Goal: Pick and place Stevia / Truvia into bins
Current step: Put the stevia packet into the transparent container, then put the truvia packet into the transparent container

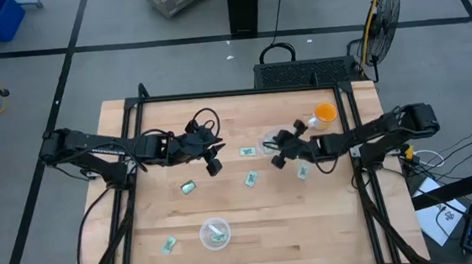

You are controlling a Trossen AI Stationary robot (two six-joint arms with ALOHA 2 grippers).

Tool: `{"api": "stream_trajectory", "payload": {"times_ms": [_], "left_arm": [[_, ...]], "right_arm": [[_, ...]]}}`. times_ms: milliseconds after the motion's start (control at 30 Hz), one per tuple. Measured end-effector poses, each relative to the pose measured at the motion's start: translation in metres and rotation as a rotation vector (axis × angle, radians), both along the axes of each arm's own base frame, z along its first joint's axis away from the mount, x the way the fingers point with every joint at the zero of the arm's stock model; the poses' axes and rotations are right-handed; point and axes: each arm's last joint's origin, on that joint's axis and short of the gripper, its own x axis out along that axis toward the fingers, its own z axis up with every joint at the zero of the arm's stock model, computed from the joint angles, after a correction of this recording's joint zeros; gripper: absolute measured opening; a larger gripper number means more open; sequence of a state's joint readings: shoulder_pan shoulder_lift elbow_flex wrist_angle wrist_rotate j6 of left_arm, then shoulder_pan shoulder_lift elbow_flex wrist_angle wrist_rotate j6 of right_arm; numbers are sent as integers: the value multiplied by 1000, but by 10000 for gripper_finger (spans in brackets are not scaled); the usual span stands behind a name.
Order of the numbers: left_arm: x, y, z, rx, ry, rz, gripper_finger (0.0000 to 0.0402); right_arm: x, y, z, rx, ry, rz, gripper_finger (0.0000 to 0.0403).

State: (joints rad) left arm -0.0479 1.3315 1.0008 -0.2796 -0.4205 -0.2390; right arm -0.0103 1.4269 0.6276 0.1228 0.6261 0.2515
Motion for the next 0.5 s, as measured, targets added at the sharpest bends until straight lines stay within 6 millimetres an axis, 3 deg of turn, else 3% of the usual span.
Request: {"api": "stream_trajectory", "payload": {"times_ms": [200, 500], "left_arm": [[0, 0, 0, 0, 0, 0, 88], [0, 0, 0, -3, 0, 2, 88]], "right_arm": [[-2, -7, -2, 11, 26, -28, 9], [-3, -16, -3, 91, 15, -15, 57]]}}
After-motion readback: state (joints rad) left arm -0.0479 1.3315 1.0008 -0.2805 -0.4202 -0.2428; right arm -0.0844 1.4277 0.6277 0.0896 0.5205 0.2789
